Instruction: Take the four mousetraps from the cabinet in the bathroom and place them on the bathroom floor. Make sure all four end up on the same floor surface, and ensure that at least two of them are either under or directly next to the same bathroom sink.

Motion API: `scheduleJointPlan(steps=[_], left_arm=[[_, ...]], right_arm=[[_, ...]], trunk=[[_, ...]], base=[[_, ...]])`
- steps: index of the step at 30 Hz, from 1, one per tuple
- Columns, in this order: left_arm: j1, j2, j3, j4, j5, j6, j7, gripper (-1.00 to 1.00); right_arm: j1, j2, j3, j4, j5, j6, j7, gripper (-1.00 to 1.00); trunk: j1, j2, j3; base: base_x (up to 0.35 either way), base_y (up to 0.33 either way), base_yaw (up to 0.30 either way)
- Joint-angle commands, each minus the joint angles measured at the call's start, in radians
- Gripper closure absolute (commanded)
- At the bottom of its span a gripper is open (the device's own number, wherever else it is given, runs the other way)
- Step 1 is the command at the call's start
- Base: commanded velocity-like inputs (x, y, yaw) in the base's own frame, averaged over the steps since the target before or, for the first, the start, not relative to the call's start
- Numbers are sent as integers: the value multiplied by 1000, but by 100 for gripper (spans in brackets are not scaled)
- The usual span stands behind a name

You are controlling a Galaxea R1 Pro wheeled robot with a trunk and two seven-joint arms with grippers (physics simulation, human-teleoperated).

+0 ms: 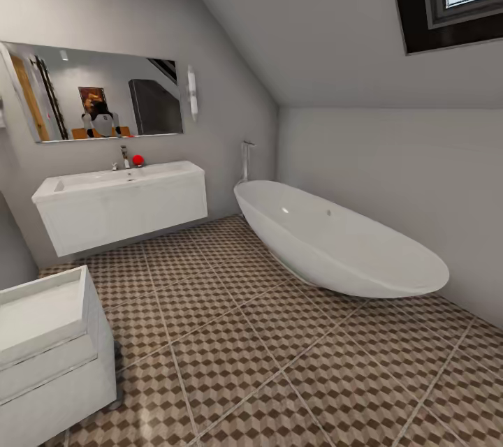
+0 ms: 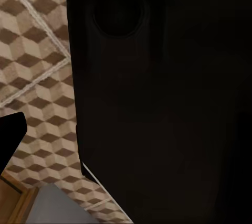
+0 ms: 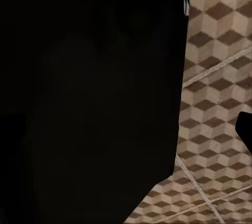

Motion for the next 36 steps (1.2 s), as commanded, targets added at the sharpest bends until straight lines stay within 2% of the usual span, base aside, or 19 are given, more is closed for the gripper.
scheduleJointPlan(steps=[1,3,6,10,18,28,36], left_arm=[[0,0,0,0,0,0,0,-100],[-5,9,-6,2,2,-8,0,-100],[-5,8,-6,2,2,-8,0,-100],[-6,13,-6,2,2,-8,0,-100],[-6,18,-6,2,4,-8,-1,-100],[-6,11,-7,7,7,-7,-2,-100],[-6,34,-4,1,3,-17,-3,-100]], right_arm=[[0,0,0,0,0,0,0,-100],[-12,11,-2,-11,-5,-3,-2,-100],[-24,28,-1,-18,-5,-3,-2,-100],[-37,37,0,-23,-4,-17,-2,-100],[-41,40,0,-25,-5,-61,-2,-100],[-41,41,1,-25,-7,-117,0,-100],[-41,41,0,-28,-6,-138,4,-100]], trunk=[[0,-1,-1],[0,-1,-1],[0,-1,-1],[0,-1,-1],[0,-1,-1],[0,-1,-1],[0,-1,-1]], base=[[0,0,0],[0,0,0],[0,0,0],[0,0,0],[0,0,0],[0,0,0],[0,0,0]])
